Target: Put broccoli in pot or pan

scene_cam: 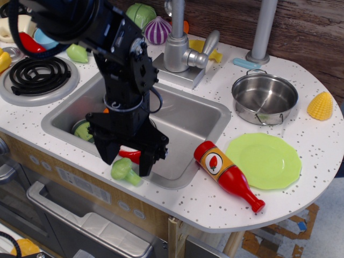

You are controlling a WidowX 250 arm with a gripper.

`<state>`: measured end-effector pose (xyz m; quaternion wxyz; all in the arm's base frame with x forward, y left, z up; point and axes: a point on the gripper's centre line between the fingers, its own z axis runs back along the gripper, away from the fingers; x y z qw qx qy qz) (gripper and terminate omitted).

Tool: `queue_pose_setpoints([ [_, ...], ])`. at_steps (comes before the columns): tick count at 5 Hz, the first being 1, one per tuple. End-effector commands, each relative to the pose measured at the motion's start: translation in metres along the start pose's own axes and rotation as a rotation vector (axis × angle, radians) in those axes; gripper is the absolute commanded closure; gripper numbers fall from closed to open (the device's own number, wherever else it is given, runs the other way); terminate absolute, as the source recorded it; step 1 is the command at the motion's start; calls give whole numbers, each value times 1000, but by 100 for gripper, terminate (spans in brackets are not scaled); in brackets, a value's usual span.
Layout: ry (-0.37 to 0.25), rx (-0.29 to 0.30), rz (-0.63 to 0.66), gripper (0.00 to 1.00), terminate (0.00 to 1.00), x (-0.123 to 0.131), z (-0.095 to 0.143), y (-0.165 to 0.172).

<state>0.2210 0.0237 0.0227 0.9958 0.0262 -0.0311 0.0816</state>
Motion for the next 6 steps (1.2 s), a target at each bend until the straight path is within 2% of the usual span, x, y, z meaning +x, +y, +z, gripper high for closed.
queue_pose_setpoints([
  [1,-19,0,-24,0,0,1,-4,-3],
  [2,-25,19,-10,0,0,-2,-10,-4],
  [3,-41,11,-6,0,0,-1,-18,-2],
  [4,-50,6,13,100,0,-2,-26,-5],
  [6,-62,32,25,100,0,8,-6,-9],
])
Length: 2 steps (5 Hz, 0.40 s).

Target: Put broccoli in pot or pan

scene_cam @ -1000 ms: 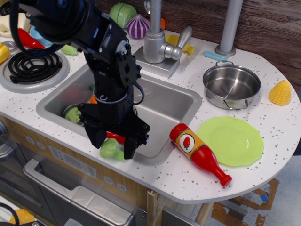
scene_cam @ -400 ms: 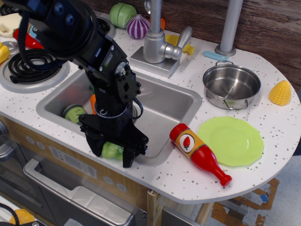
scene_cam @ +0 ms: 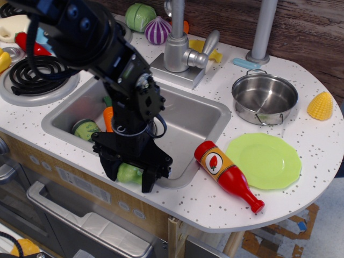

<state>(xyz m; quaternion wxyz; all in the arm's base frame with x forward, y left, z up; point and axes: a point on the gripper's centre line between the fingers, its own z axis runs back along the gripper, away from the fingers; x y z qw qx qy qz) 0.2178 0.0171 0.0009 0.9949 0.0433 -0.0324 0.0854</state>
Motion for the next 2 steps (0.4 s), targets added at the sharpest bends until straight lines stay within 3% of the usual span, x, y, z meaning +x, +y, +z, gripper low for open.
queue_pose_setpoints([
  [1,-66,32,15,100,0,32,54,-9],
  [2,-75,15,-31,100,0,69,86,-28],
])
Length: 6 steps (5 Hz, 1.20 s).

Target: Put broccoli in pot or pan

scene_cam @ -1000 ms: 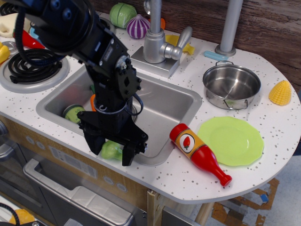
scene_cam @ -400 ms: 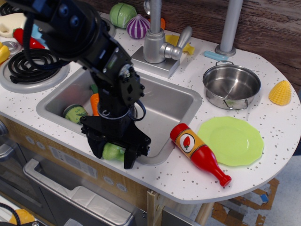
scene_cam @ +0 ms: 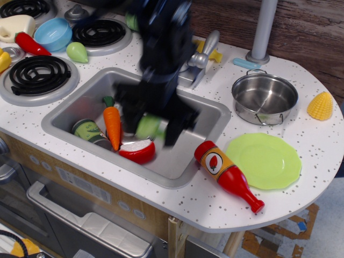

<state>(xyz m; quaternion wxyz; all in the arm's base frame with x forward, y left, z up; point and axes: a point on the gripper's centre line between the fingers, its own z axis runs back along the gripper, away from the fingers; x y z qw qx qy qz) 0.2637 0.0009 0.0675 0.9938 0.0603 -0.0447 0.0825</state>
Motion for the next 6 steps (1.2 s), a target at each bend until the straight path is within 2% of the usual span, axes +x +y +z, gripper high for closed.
queue_pose_setpoints([
  [1,-123,5,-73,100,0,68,35,-36],
  [2,-139,-33,-102,100,0,115,27,-52],
  [3,-179,-60,-107,100,0,144,13,-71],
  [4,-206,-72,-103,100,0,158,4,-82],
  [5,-225,-83,-100,0,0,167,4,-86],
  [6,-225,-83,-100,0,100,167,4,-86],
])
